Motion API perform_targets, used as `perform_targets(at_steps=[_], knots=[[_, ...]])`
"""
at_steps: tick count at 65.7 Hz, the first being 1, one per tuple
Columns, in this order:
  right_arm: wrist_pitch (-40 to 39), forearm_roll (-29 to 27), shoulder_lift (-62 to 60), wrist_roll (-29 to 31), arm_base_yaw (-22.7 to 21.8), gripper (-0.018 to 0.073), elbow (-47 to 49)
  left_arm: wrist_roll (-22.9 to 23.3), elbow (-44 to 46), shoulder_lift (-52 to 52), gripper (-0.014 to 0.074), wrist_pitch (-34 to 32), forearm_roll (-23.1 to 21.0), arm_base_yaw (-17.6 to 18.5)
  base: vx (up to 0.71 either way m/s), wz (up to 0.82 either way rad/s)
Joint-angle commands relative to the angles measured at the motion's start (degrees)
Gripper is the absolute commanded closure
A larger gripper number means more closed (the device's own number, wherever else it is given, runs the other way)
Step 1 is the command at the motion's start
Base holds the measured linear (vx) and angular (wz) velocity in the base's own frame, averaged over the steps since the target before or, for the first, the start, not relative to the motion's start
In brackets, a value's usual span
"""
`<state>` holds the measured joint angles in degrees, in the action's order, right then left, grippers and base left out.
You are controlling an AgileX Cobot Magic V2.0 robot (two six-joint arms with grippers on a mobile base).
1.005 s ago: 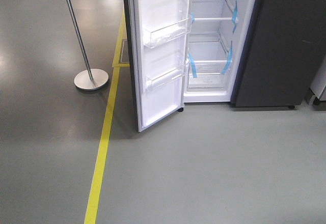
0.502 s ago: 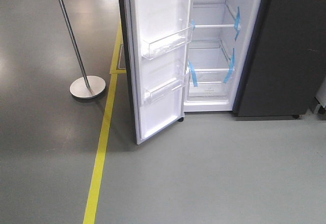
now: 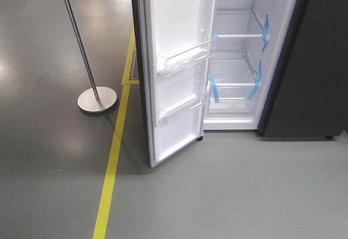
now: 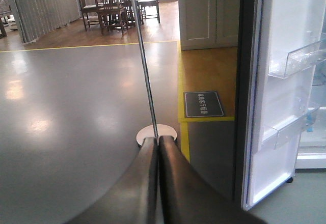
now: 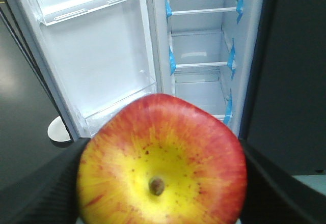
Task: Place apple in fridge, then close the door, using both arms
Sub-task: 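Approach the refrigerator opening, apple held in the right gripper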
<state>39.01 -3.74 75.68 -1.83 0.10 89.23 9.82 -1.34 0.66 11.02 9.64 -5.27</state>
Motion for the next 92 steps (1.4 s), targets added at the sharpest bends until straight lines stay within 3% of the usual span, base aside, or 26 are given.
perform_targets(at_steps=[1,92], knots=[[-4.68,0.20,-1.60,0.51,-0.10,0.0363,1.86,-0.03,0.96,0.84,0.0602,-3.86,-0.48,0.29,0.18,0.06],[-4.70,0.20,-1.60,0.51,-0.10,0.0363,1.86,-0.03,0.96,0.84,0.0602,-3.86,-0.48,0.29,0.16,-0.01]])
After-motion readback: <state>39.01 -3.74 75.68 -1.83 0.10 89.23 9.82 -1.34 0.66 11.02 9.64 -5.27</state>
